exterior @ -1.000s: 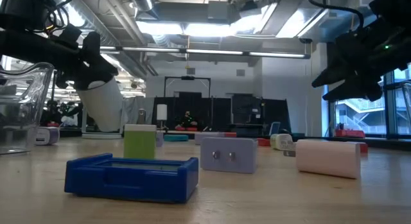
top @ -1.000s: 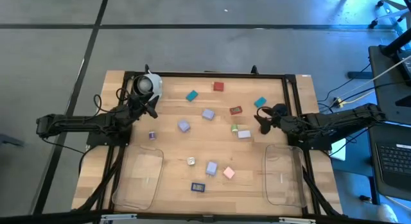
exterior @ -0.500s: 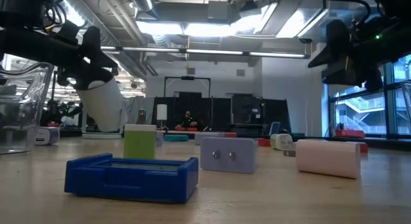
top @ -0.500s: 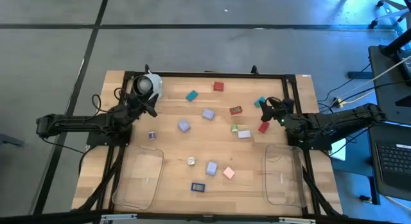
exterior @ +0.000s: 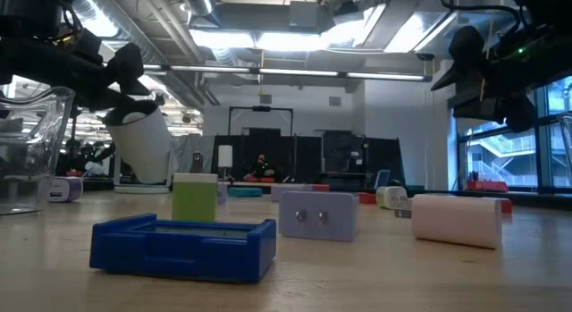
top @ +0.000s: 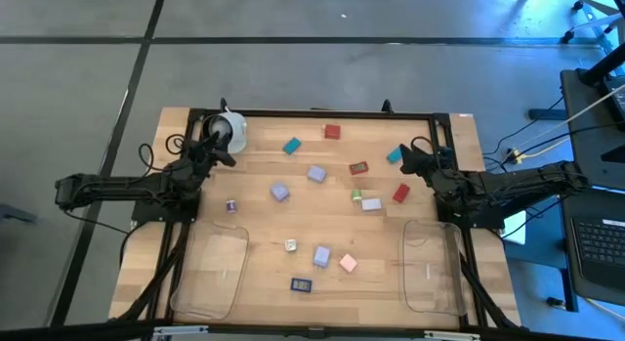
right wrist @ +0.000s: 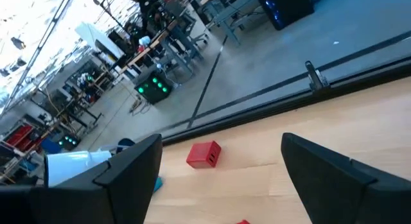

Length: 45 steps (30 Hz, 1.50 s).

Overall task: Pick & Place Office items
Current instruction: Put the left orange timer into the right transparent bin

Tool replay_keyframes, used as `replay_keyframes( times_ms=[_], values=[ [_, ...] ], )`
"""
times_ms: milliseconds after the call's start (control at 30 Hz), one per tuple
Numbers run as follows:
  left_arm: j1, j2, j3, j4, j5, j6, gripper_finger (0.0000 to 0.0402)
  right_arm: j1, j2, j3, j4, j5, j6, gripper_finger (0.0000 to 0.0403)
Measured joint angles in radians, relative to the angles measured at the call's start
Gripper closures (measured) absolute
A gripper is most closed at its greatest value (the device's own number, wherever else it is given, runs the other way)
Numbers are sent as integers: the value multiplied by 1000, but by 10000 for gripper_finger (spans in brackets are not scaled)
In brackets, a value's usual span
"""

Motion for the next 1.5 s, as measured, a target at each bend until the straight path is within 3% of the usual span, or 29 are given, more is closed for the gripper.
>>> replay_keyframes(
  times_ms=[167, 300, 500, 733, 933, 1067, 1167, 1400, 1500],
  values=[
    [0, 0, 0, 50, 21, -42, 219, -24, 0, 0, 37, 0, -5, 81],
    [0, 0, 0, 156, 165, -31, 219, -46, 0, 0, 120, -7, -49, 81],
    [0, 0, 0, 412, 421, 123, 219, -79, 0, 0, 356, -126, -305, 81],
    [0, 33, 129, 448, 452, 273, 219, -119, 8, 105, 406, -183, -596, 81],
    [0, 171, 331, 253, 408, 434, 219, -175, 39, 287, 191, -110, -759, 81],
    [0, 296, 445, 170, 389, 469, 219, -239, 81, 420, -43, -83, -597, 81],
    [0, 391, 516, 170, 389, 497, 219, -290, 127, 506, -181, -194, -518, 81],
    [46, 567, 641, 170, 363, 547, 219, -427, 311, 601, -316, -429, -535, 81],
    [68, 616, 674, 170, 340, 515, 219, -507, 396, 637, -424, -580, -499, 81]
  ],
)
